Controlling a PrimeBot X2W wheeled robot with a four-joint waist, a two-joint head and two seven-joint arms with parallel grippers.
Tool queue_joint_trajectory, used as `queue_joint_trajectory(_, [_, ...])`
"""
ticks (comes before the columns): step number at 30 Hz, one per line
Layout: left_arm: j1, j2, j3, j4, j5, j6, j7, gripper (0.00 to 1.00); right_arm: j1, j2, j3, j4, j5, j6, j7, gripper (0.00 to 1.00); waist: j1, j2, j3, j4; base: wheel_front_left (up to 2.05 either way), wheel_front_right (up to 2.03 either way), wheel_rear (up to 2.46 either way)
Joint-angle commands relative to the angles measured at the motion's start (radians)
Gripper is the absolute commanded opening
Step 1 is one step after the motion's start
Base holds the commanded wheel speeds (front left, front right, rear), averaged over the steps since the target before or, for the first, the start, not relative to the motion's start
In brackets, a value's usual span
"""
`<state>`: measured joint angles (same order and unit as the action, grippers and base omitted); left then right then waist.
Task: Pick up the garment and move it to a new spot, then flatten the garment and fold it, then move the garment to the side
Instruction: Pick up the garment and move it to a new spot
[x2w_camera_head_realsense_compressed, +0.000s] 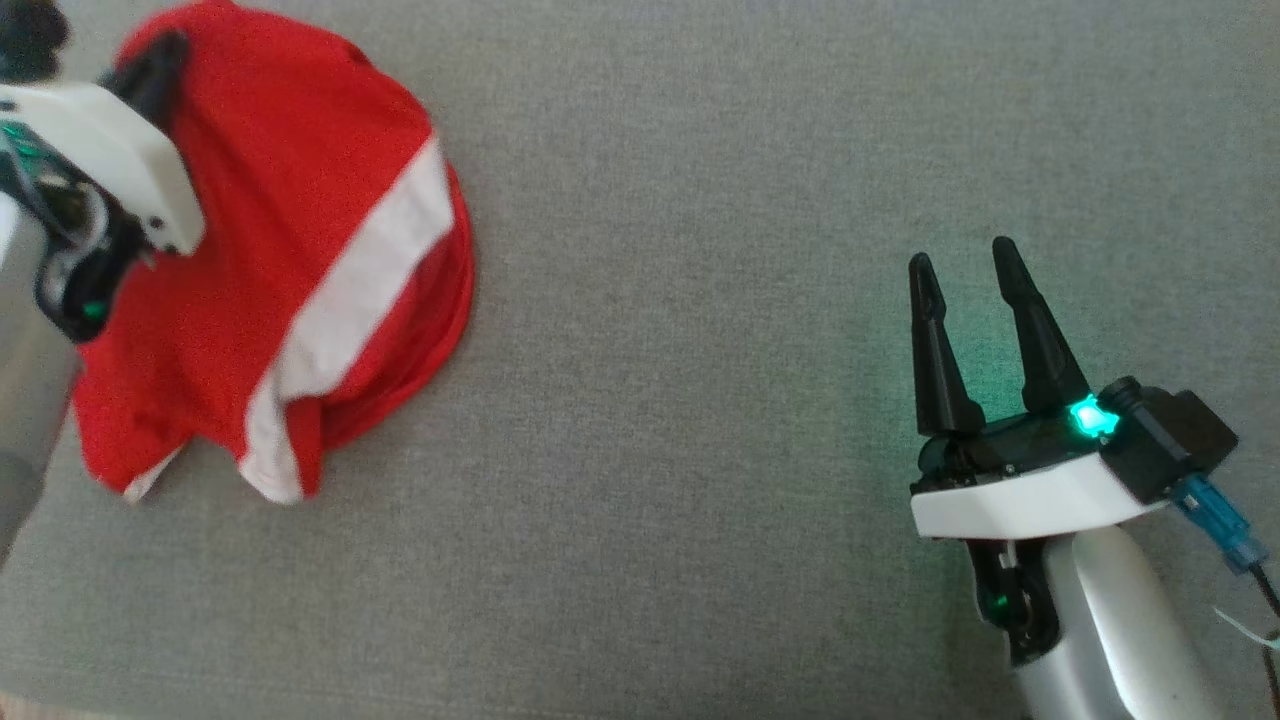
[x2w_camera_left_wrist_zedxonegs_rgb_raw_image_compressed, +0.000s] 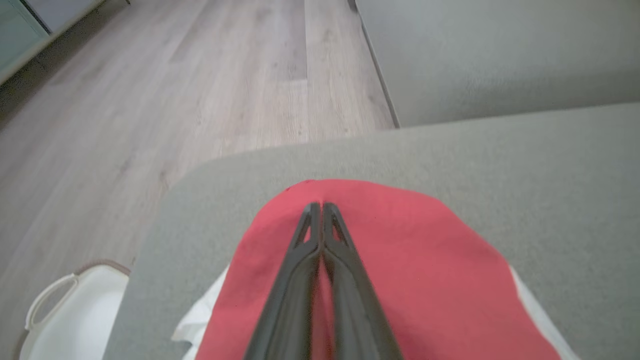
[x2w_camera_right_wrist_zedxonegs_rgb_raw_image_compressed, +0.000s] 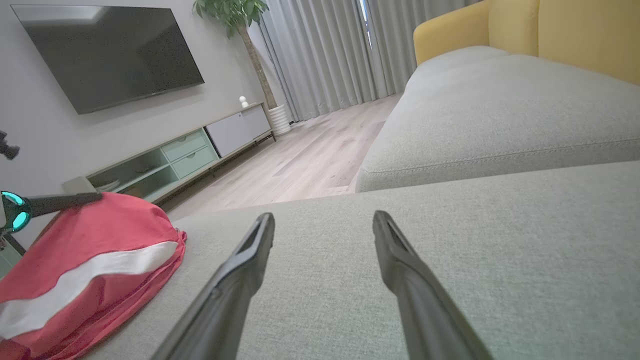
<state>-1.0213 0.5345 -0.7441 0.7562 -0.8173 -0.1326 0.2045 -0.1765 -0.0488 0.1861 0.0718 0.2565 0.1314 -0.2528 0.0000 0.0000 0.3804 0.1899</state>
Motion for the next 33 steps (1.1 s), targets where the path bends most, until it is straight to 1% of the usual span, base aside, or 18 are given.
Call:
queue_joint_trajectory(1, [-0.072,0.072,0.054,-0.005,-0.003,0.002,-0.047,0.00,-0.010,-0.001,0.029,-0.027,0.007,-0.001,-0.009,1.00,0.0000,0.0000,-0.027,0.002,0.00,0.00,0.00])
queue_joint_trajectory(5, [-0.092,0.072,0.080,0.010,-0.007,0.002,-0.157,0.00,0.001,-0.001,0.031,-0.019,0.026,-0.001,-0.009,1.00,0.0000,0.0000,-0.079,0.008,0.00,0.00,0.00])
queue_joint_trajectory(9, [-0.102,0.072,0.100,0.000,-0.008,0.002,-0.243,0.00,0.021,-0.001,0.039,-0.008,0.043,-0.001,-0.009,1.00,0.0000,0.0000,-0.138,0.017,0.00,0.00,0.00])
queue_joint_trajectory(12, [-0.101,0.071,0.115,-0.029,-0.012,0.004,-0.298,0.00,0.038,-0.001,0.043,-0.001,0.057,-0.001,-0.009,1.00,0.0000,0.0000,-0.183,0.024,0.00,0.00,0.00])
queue_joint_trajectory(16, [-0.079,0.070,0.142,-0.101,-0.033,0.021,-0.345,0.00,0.061,-0.001,0.050,0.007,0.078,-0.001,-0.009,1.00,0.0000,0.0000,-0.237,0.027,0.00,0.00,0.00])
queue_joint_trajectory(20, [-0.033,0.069,0.149,-0.203,-0.044,0.056,-0.354,0.00,0.077,-0.001,0.055,0.012,0.098,-0.001,-0.009,1.00,0.0000,0.0000,-0.278,0.024,0.00,0.00,0.00])
queue_joint_trajectory(21, [-0.004,0.062,0.150,-0.264,-0.058,0.074,-0.344,0.00,0.082,-0.001,0.059,0.012,0.105,-0.001,-0.009,1.00,0.0000,0.0000,-0.290,0.019,0.00,0.00,0.00])
queue_joint_trajectory(23, [0.026,0.050,0.151,-0.328,-0.079,0.096,-0.328,0.00,0.085,-0.001,0.063,0.011,0.109,-0.001,-0.009,1.00,0.0000,0.0000,-0.301,0.008,0.00,0.00,0.00])
queue_joint_trajectory(24, [0.026,0.050,0.151,-0.328,-0.079,0.096,-0.328,0.00,0.085,-0.001,0.063,0.011,0.109,-0.001,-0.009,1.00,0.0000,0.0000,-0.301,0.008,0.00,0.00,0.00])
queue_joint_trajectory(25, [0.040,0.048,0.148,-0.362,-0.082,0.110,-0.320,0.00,0.085,-0.001,0.065,0.009,0.110,-0.001,-0.009,1.00,0.0000,0.0000,-0.304,0.000,0.00,0.00,0.00])
queue_joint_trajectory(29, [0.094,0.031,0.113,-0.490,-0.076,0.154,-0.284,0.00,0.084,-0.001,0.065,0.000,0.117,-0.001,-0.009,1.00,0.0000,0.0000,-0.309,-0.045,0.00,0.00,0.00])
queue_joint_trajectory(33, [0.133,0.003,0.073,-0.591,-0.066,0.193,-0.255,0.00,0.070,-0.001,0.067,-0.013,0.120,-0.001,-0.009,1.00,0.0000,0.0000,-0.294,-0.115,0.00,0.00,0.00])
